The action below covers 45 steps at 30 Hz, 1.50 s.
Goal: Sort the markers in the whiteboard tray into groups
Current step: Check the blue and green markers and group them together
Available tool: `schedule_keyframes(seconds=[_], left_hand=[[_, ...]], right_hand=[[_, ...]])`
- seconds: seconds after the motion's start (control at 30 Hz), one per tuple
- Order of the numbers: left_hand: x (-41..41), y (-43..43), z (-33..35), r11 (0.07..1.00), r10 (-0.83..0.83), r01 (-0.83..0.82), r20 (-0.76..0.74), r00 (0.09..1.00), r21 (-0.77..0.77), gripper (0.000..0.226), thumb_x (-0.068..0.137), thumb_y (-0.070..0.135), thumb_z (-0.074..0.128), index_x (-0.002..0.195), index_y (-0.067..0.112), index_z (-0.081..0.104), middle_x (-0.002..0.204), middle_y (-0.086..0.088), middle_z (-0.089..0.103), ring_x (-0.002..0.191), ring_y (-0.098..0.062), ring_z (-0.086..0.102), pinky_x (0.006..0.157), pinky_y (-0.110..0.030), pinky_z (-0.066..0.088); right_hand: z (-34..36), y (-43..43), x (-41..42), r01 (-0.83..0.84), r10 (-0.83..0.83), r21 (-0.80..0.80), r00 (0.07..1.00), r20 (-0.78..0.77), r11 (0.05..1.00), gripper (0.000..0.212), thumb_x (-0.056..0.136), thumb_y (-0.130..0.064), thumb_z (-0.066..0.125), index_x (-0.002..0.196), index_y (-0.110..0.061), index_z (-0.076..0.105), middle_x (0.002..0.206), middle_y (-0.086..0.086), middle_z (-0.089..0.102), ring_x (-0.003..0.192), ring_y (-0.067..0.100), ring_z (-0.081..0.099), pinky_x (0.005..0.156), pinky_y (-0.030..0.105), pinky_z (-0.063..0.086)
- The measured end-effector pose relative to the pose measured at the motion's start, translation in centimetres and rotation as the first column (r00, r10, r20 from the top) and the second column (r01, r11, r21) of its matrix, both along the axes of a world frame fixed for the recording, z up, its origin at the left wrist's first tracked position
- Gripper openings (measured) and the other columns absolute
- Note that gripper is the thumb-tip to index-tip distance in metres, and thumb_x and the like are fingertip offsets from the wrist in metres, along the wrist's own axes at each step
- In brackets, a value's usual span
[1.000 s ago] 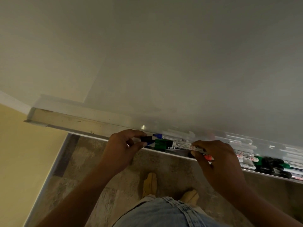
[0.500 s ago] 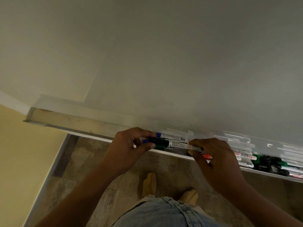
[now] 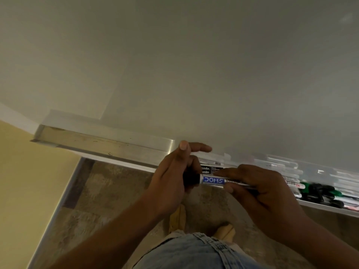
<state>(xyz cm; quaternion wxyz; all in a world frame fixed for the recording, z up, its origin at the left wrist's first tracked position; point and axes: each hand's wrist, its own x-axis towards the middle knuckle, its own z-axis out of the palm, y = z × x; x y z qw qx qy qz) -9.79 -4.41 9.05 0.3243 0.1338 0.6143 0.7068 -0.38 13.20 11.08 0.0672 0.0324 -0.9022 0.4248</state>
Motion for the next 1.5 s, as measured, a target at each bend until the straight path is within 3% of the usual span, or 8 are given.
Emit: schedule_keyframes(seconds=[0.2, 0.4, 0.57, 0.73, 0.83, 0.97, 1.27, 1.5], left_hand=[[-0.4, 0.8, 1.1, 0.999, -0.003, 0.003, 0.002, 1.0, 0.052, 0.059, 0.089, 0.063, 0.027, 0.121, 0.029, 0.062, 0.059, -0.004, 0.05, 0.045, -0.018, 0.042, 0.039, -0.019, 0.033], [-0.4, 0.8, 1.5, 0.998, -0.062, 0.062, 0.014, 0.998, -0.015, 0.053, 0.095, 0.052, 0.025, 0.119, 0.028, 0.065, 0.066, -0.042, 0.047, 0.035, -0.011, 0.034, 0.036, -0.016, 0.03], [-0.8, 0.5, -0.1, 0.981, -0.163, 0.154, -0.071, 0.984, -0.116, 0.05, 0.096, 0.057, 0.027, 0.124, 0.031, 0.06, 0.056, -0.009, 0.054, 0.04, -0.004, 0.044, 0.039, -0.015, 0.034], [-2.0, 0.2, -3.4, 0.925, -0.204, 0.091, -0.279, 0.939, -0.369, 0.043, 0.093, 0.059, 0.033, 0.099, 0.031, 0.065, 0.071, 0.016, 0.068, 0.06, 0.007, 0.06, 0.054, -0.006, 0.04], [-3.8, -1.1, -6.5, 0.794, -0.182, -0.133, -0.44, 0.879, -0.593, 0.031, 0.097, 0.048, 0.042, 0.099, 0.028, 0.065, 0.081, 0.01, 0.068, 0.068, 0.0, 0.06, 0.061, -0.018, 0.042], [-4.8, -2.8, -9.9, 0.573, -0.385, -0.221, -0.497, 0.778, -0.789, 0.028, 0.091, 0.038, 0.059, 0.114, 0.024, 0.064, 0.104, 0.006, 0.06, 0.086, -0.012, 0.059, 0.072, -0.025, 0.045], [-4.8, -2.8, -11.8, 0.538, -0.498, -0.18, -0.482, 0.721, -0.824, 0.03, 0.087, 0.04, 0.063, 0.114, 0.027, 0.067, 0.11, 0.006, 0.057, 0.091, -0.014, 0.06, 0.072, -0.026, 0.047], [-5.2, -2.4, -12.3, 0.563, -0.439, -0.115, -0.414, 0.797, -0.819, 0.02, 0.086, 0.029, 0.066, 0.106, 0.025, 0.067, 0.105, 0.003, 0.061, 0.093, -0.016, 0.06, 0.082, -0.033, 0.05]], right_hand=[[1.0, -0.8, 0.6, 0.1, -0.102, -0.071, 0.995, -0.023, 0.992, 0.025, 0.089, -0.034, 0.055, 0.113, -0.038, 0.063, 0.098, -0.02, 0.068, 0.082, -0.006, 0.063, 0.065, 0.002, 0.042], [1.0, -0.5, 0.5, 0.119, -0.12, -0.089, 0.993, -0.005, 0.989, 0.021, 0.089, -0.034, 0.062, 0.109, -0.038, 0.065, 0.096, -0.025, 0.068, 0.083, -0.009, 0.063, 0.067, 0.0, 0.041], [0.2, 1.0, -0.1, 0.021, -0.018, -0.043, 0.998, 0.065, 0.999, 0.022, 0.093, -0.033, 0.056, 0.111, -0.034, 0.067, 0.088, -0.027, 0.065, 0.08, -0.006, 0.062, 0.065, 0.003, 0.04], [-3.2, 3.7, -0.3, 0.048, -0.058, 0.063, 0.986, 0.156, 0.997, 0.027, 0.085, -0.021, 0.071, 0.106, -0.038, 0.069, 0.094, -0.023, 0.068, 0.085, -0.006, 0.065, 0.068, 0.007, 0.049], [-6.2, 4.6, 0.5, 0.159, -0.183, 0.116, 0.951, 0.25, 0.98, 0.028, 0.079, -0.016, 0.078, 0.1, -0.034, 0.073, 0.093, -0.016, 0.072, 0.084, -0.007, 0.066, 0.07, 0.016, 0.055], [-9.4, 5.0, 1.5, 0.221, -0.269, 0.207, 0.93, 0.25, 0.953, 0.028, 0.076, -0.021, 0.08, 0.097, -0.037, 0.071, 0.09, -0.019, 0.07, 0.076, -0.007, 0.064, 0.065, 0.016, 0.054], [-13.8, 3.4, 0.5, 0.15, -0.206, 0.42, 0.974, 0.092, 0.895, 0.026, 0.077, -0.019, 0.079, 0.101, -0.027, 0.073, 0.091, -0.008, 0.072, 0.084, 0.013, 0.063, 0.073, 0.032, 0.051], [-15.1, 2.4, -0.3, 0.15, -0.182, 0.543, 0.983, 0.007, 0.826, 0.022, 0.08, -0.024, 0.076, 0.102, -0.023, 0.072, 0.093, -0.005, 0.073, 0.086, 0.018, 0.065, 0.078, 0.036, 0.049]])
